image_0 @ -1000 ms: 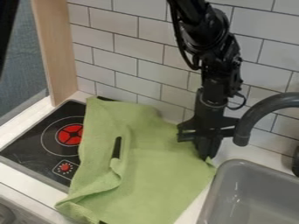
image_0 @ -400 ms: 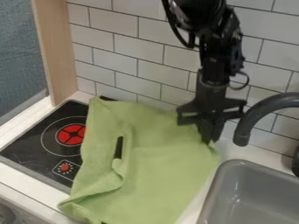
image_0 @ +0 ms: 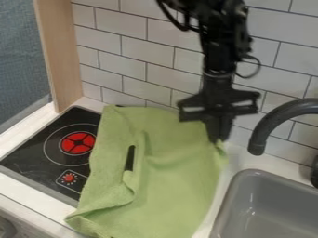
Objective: Fold cloth from right to left
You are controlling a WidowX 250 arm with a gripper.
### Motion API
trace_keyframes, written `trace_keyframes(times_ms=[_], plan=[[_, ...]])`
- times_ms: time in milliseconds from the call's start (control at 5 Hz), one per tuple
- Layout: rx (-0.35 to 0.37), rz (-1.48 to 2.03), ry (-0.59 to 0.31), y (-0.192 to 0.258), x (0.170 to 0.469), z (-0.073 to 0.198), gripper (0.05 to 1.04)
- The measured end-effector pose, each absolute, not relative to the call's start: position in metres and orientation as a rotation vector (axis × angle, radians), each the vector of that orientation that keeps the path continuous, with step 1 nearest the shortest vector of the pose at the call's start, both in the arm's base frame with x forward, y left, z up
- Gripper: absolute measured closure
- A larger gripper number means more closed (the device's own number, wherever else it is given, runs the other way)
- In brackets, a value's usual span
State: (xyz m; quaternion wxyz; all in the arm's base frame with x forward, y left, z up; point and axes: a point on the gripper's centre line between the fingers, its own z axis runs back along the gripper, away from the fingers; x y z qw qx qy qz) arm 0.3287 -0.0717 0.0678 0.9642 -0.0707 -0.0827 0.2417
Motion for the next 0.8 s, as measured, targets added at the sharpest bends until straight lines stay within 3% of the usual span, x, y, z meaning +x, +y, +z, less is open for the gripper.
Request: trace_keyframes(times_ms=[400,800], plan=[[-0.108,0.473,-0.129,-0.023,0.307,0.072,1.032],[-0.083,0.457,-0.126,0.017,0.290,0.049,1.032]])
